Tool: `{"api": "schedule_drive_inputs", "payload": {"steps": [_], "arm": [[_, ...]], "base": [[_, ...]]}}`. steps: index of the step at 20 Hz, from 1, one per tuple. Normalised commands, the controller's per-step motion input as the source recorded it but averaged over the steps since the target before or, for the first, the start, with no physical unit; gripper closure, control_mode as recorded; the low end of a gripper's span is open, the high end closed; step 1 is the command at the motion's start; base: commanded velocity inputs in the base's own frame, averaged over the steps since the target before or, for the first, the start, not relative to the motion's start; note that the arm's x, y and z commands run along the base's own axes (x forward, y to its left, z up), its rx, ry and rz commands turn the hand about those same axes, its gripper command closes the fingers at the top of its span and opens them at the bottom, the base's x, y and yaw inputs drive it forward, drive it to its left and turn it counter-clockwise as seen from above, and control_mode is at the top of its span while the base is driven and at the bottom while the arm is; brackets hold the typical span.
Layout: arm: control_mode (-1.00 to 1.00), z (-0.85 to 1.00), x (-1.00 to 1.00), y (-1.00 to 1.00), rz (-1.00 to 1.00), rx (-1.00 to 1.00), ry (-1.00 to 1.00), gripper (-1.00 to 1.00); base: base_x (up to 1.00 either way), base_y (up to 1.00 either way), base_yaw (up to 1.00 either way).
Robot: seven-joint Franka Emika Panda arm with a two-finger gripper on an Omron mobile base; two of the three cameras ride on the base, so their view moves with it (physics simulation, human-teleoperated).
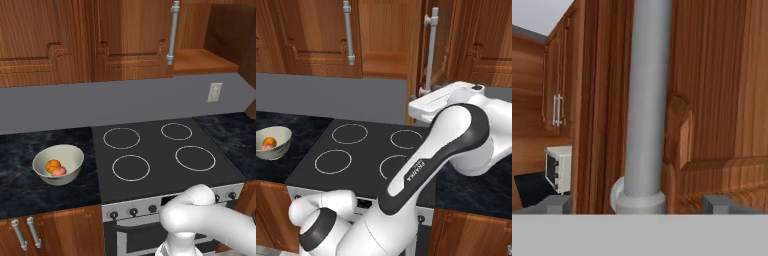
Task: Open the cabinet. Pick the orange and peach from the cabinet and place them into the bowl. Then close the cabinet.
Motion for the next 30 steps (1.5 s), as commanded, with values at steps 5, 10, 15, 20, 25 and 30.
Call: {"api": "schedule_drive_inputs", "payload": {"steps": [5,10,15,20,25,30], "arm": [[-1.00,-0.05,1.00,0.75,-0.06,0.00,0.05,-1.00],[-1.00,-0.06,1.00,1.00,-0.19,0.00,0.04,-1.00],[-1.00,-0.08,1.00,1.00,-0.28,0.00,0.01,-1.00],[-1.00,-0.02,1.00,0.91,-0.36,0.00,0.00,-1.00],[-1.00,-0.01,1.00,0.67,-0.46,0.00,0.00,-1.00],[-1.00,-0.06,1.00,0.50,-0.43,0.09,0.00,-1.00]], "base": [[0.00,0.00,0.00],[0.00,0.00,0.00],[0.00,0.00,0.00],[0.00,0.00,0.00],[0.00,0.00,0.00],[0.00,0.00,0.00]]}}
